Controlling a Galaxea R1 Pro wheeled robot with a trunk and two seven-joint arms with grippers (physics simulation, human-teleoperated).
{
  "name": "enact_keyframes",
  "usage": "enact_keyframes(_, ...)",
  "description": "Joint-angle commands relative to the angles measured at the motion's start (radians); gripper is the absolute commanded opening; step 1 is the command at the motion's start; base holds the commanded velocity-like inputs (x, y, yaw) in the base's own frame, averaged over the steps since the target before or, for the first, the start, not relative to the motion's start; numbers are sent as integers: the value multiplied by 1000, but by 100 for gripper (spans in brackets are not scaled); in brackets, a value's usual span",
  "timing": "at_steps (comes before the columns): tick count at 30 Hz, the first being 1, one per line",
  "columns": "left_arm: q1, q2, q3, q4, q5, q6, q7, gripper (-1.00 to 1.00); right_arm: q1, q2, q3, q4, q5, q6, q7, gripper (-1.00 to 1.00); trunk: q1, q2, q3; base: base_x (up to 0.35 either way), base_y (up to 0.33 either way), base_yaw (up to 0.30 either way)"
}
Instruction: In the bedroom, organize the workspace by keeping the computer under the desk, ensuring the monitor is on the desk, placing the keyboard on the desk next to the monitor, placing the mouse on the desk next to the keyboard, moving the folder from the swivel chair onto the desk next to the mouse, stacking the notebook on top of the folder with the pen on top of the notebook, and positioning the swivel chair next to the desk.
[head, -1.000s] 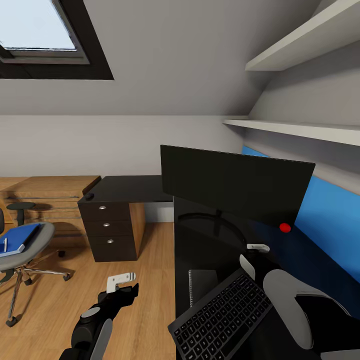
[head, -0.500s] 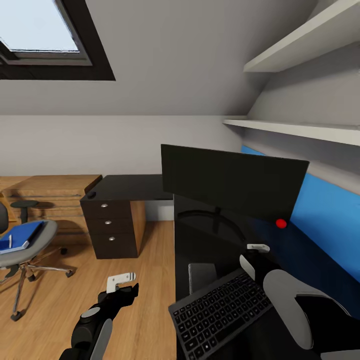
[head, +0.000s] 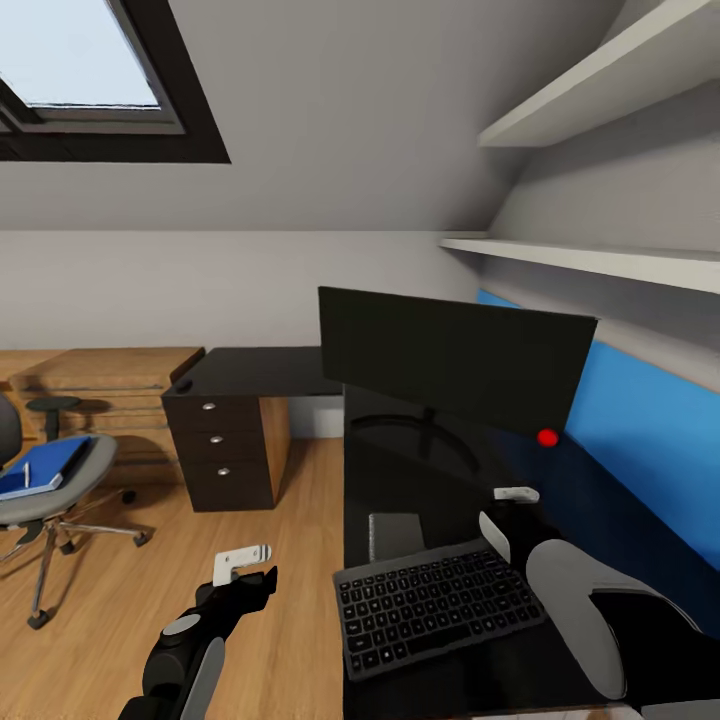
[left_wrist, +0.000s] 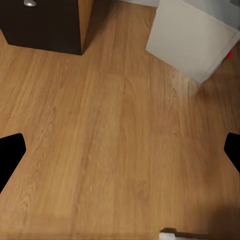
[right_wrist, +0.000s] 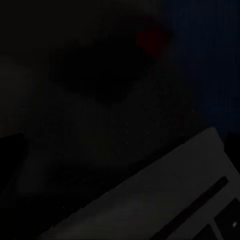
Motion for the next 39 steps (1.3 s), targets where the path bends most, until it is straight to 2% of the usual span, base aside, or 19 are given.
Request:
enact_keyframes(1,-1,0,-1,-1,11,4,9,100,0,0,-8,6,0,13,0,100,0,-1,-1,-204,-93,0)
enact_keyframes(39,-1,0,-2,-1,12,5,9,100,0,0,-8,13,4,12,0,100,0,-1,-1,-165,-9,0)
